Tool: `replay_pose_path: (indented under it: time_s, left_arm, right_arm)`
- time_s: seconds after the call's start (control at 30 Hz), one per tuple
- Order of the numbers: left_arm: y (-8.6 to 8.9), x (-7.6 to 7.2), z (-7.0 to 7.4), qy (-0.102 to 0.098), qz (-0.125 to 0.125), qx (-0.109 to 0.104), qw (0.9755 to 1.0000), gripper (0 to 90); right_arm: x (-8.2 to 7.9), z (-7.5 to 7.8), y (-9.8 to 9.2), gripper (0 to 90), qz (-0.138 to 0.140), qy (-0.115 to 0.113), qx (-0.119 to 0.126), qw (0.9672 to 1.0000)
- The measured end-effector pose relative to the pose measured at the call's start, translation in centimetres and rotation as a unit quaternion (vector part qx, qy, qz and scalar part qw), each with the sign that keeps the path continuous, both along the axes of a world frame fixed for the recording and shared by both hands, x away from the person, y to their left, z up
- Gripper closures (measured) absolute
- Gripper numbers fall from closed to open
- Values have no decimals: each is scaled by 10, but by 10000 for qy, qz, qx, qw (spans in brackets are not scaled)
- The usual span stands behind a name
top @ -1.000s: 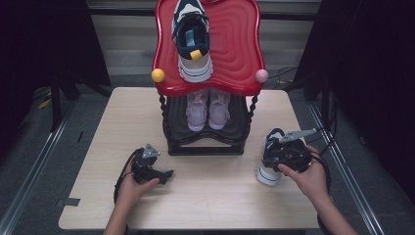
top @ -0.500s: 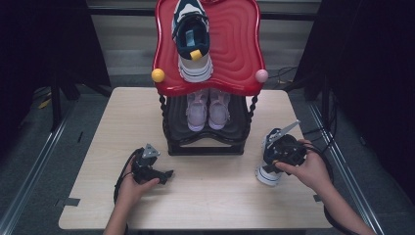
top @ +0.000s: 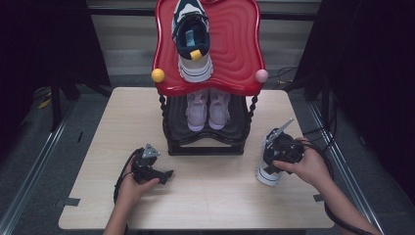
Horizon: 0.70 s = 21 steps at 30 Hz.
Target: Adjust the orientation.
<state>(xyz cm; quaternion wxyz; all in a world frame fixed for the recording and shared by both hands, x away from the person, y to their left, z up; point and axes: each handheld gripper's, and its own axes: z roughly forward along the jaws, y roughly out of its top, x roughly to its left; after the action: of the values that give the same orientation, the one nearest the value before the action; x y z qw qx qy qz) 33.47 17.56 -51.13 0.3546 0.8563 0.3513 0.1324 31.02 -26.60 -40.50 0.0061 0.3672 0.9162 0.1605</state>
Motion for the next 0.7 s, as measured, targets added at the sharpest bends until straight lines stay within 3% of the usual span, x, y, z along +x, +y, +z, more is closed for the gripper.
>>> replay_pose_path:
  time_s: [0.37, 0.43, 0.7]
  left_arm:
    - [0, 0, 0, 0, 4, 8, 10000, 0]
    - [0, 0, 0, 0, 5, 7, 10000, 0]
    - [0, 0, 0, 0, 4, 7, 10000, 0]
  right_arm:
    - [4, 0, 6, 514, 143, 166, -319, 9993]
    - [7, -2, 5, 514, 317, 157, -423, 9985]
    - [12, -6, 9, 547, 518, 375, -739, 9952]
